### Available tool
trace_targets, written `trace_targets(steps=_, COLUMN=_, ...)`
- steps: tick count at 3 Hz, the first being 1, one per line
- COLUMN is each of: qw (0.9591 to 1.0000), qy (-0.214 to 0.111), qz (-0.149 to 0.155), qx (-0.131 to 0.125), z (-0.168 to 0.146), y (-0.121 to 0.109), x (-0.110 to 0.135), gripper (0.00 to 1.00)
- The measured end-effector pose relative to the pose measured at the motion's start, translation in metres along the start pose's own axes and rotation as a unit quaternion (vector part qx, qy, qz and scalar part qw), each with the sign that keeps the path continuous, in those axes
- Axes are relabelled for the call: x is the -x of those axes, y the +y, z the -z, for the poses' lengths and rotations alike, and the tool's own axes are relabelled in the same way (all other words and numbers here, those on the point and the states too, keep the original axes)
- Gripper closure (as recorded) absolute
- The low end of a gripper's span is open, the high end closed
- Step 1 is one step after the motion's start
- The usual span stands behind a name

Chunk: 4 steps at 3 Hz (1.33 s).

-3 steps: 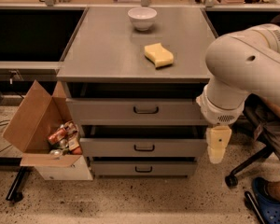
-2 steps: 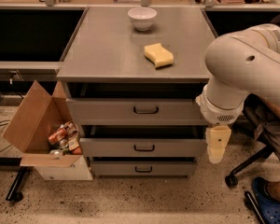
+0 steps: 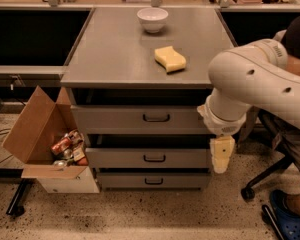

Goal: Open top drawer

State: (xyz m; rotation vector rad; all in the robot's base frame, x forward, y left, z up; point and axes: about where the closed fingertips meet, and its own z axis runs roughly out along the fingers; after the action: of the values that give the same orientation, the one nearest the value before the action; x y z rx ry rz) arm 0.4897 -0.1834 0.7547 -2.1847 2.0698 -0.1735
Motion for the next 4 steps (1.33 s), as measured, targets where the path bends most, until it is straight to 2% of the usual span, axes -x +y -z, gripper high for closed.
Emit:
trace_targets(steps=1, qw=0.9999, qy=-0.011, qz=0.010, qx=0.007, z=-0.030, y=-0.018, x=0.007, gripper=0.00)
trace_targets(steps=2, qw=0.9997, qy=-0.023, qz=0.001, qx=0.011, z=-0.045, y=-0.033, x=0.007, gripper=0.00)
trace_targets(steps=4, qw=0.9966, qy=-0.062, qz=-0.052, qx=0.013, z=-0.069, y=-0.080, x=-0.003, gripper=0.00)
